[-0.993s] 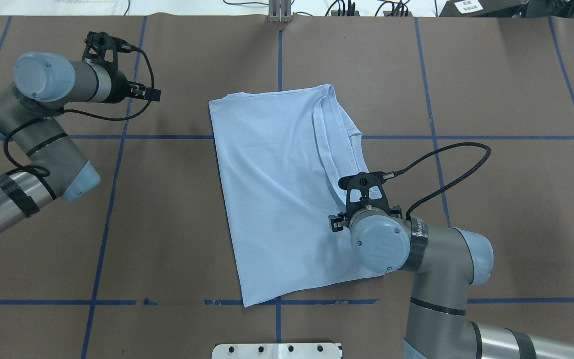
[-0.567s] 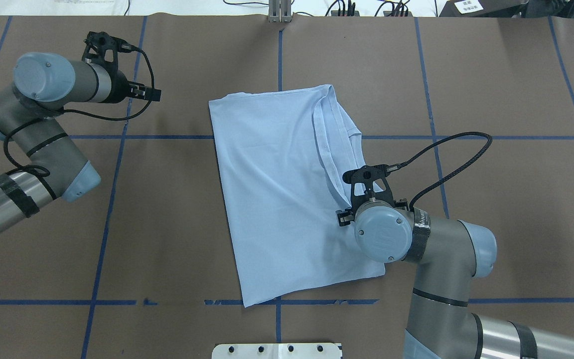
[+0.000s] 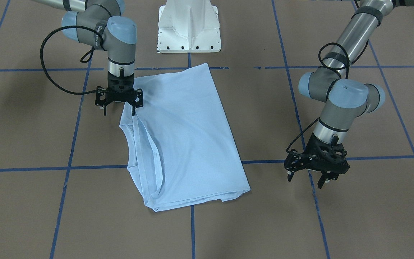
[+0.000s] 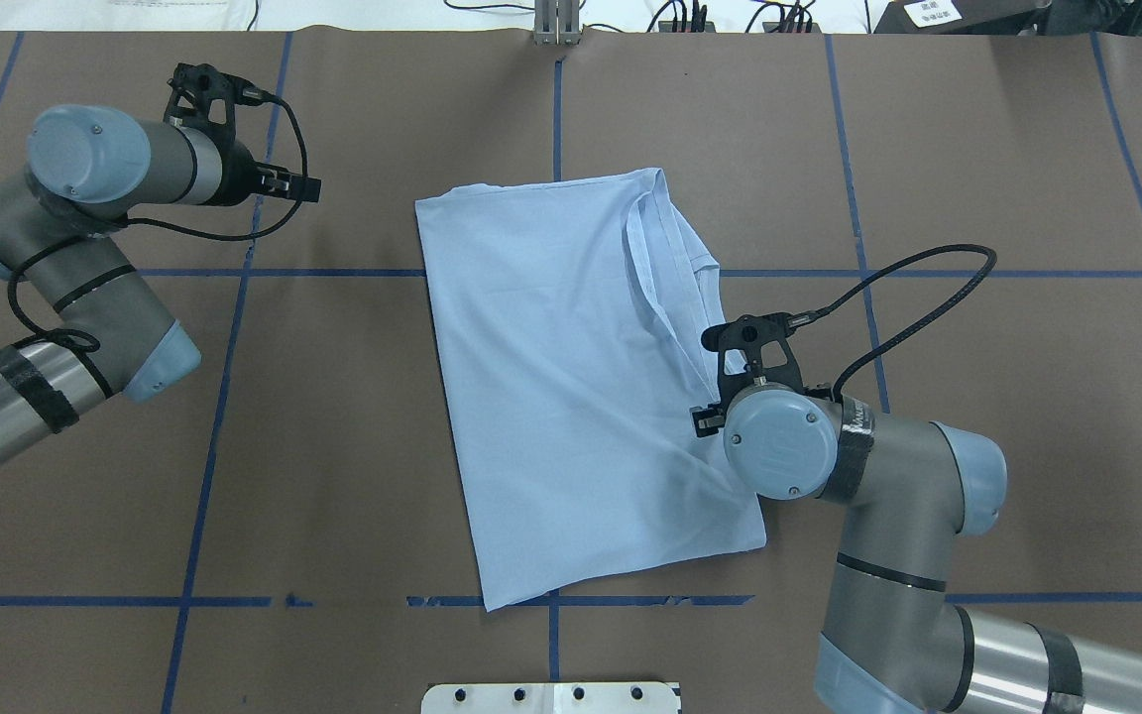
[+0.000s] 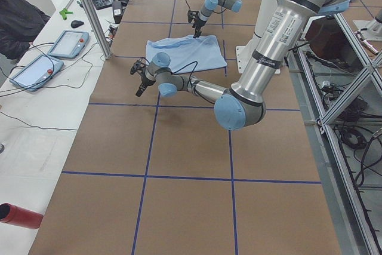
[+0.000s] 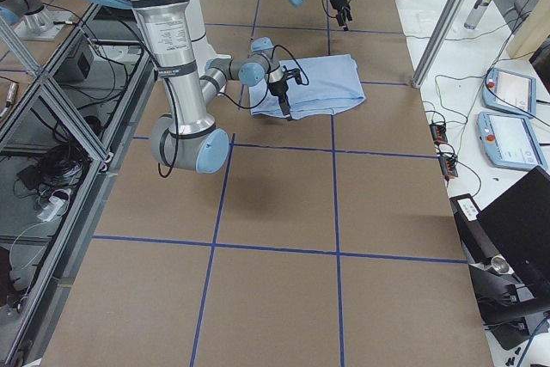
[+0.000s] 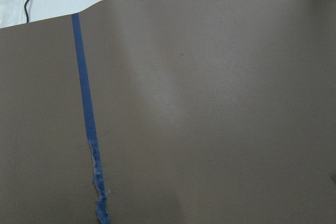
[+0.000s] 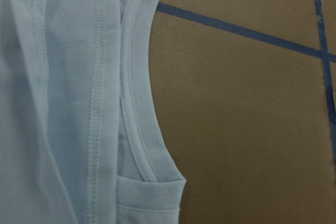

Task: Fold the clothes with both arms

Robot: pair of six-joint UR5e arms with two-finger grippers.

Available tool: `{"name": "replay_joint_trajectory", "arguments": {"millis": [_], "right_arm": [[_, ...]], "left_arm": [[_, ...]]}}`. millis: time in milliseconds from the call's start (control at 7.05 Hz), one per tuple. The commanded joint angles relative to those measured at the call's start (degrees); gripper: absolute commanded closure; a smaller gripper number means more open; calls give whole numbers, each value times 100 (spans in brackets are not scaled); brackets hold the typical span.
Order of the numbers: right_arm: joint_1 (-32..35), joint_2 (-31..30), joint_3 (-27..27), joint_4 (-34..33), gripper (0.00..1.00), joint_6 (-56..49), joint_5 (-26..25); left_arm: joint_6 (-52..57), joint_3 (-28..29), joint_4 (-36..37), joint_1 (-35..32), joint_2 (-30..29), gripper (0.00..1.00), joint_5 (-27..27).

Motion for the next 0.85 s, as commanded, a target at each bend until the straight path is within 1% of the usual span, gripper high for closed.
{"name": "replay_joint_trajectory", "arguments": {"millis": [0,142,284,426,567,709], "right_arm": [[143,-120,7,-7,0,-100,42],[240,-111,33,37,0,-100,164],[449,-33,59,133,0,-83,495],[678,-6,51,682,0,-65,812],[880,-145,59,1410,0,-39,1346],[952,-433,103,2122,0,22,1491]], "left_arm": [[0,-15,0,0,0,0,-2],[0,-58,0,0,0,0,-2],[-104,-250,26,0,0,0,-2],[-941,-522,105,87,0,0,-150],[-1628,-890,105,349,52,0,-404],[-2322,-1477,105,813,348,0,-363]]}}
